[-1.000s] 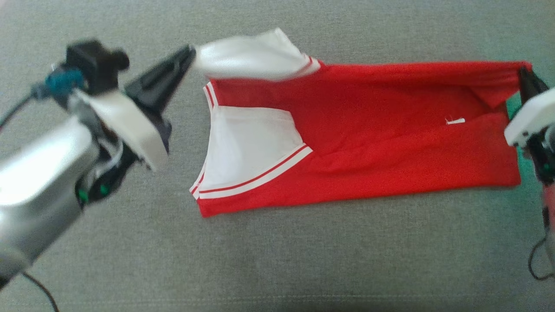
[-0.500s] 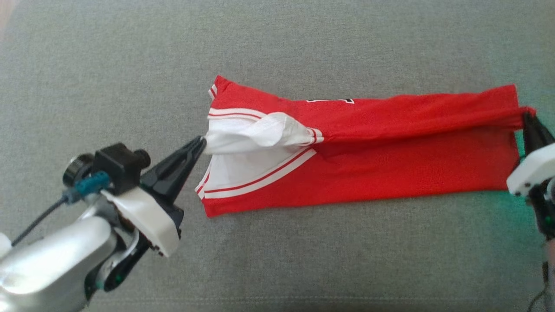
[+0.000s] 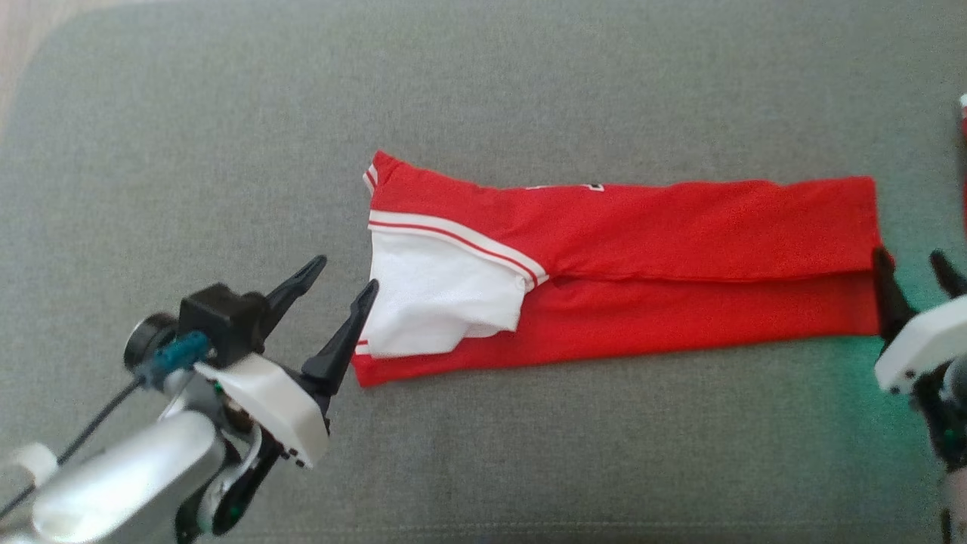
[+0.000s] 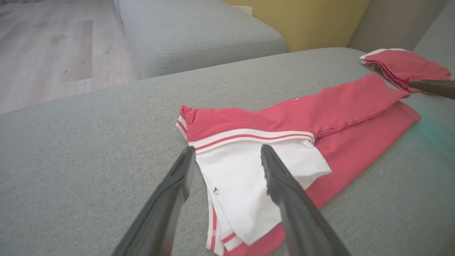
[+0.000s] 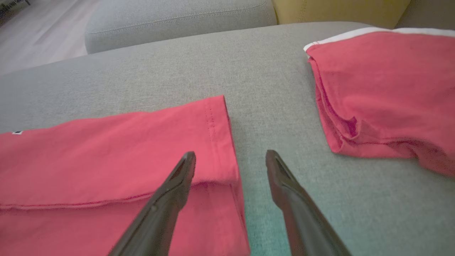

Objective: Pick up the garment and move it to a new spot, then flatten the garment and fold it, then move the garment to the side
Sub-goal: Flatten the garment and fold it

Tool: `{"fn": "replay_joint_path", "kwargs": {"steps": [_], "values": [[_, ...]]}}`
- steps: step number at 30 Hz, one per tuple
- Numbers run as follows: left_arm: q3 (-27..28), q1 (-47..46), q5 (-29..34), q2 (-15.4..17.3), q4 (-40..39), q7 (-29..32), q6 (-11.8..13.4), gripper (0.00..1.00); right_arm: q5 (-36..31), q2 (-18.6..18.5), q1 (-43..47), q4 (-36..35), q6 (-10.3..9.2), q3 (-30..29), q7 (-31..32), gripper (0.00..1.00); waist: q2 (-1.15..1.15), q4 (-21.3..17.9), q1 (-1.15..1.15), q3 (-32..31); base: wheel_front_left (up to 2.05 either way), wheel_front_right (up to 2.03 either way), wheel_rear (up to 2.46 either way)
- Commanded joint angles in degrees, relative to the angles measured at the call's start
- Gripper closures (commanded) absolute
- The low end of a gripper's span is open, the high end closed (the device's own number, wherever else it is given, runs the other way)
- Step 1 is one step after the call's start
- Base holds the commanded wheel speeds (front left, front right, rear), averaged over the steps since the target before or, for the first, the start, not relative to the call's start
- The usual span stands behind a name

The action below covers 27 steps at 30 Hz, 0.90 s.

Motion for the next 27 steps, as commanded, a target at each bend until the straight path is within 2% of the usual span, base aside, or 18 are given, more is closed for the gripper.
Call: {"fn": "replay_joint_path", "kwargs": {"steps": [1,7,8,10,13,22,27], "values": [[4.73,1.17,1.56,1.00,-1.00,-0.70,1.85,0.00,1.16,0.05,1.48,-2.58,0.21,0.50,-0.32,0.00,0.00,-0.41,0.00,-2.17,0.00,0.00,0.00],[14.02,11.63,8.62,-3.84,-1.46,-0.70,7.96,0.00,3.44,2.62,4.75,-2.87,0.21,-0.91,-2.75,0.00,0.00,-0.10,0.00,-6.91,0.00,0.00,0.00],[14.02,11.63,8.62,-3.84,-1.46,-0.70,7.96,0.00,3.44,2.62,4.75,-2.87,0.21,-0.91,-2.75,0.00,0.00,-0.10,0.00,-6.91,0.00,0.00,0.00],[17.33,15.35,11.33,-5.92,-2.08,-0.70,9.48,0.00,3.92,3.35,5.49,-2.06,0.21,-1.35,-3.37,0.00,0.00,0.44,0.00,-8.18,0.00,0.00,0.00],[21.54,20.19,15.52,-8.61,-2.79,-0.70,10.39,0.00,4.25,4.36,5.54,-0.17,0.21,-2.69,-4.24,0.00,0.00,1.71,0.00,-9.41,0.00,0.00,0.00],[29.77,29.88,26.56,-17.12,-4.19,-0.70,8.90,0.00,-1.41,5.64,0.87,10.03,0.21,-10.86,-5.62,0.00,0.00,7.06,0.00,-10.33,0.00,0.00,0.00],[31.82,32.01,32.41,-20.63,-5.18,-0.70,6.05,0.00,-4.86,4.41,-3.18,15.34,0.21,-16.34,-6.53,0.00,0.00,10.19,0.00,-8.88,0.00,0.00,0.00]]}}
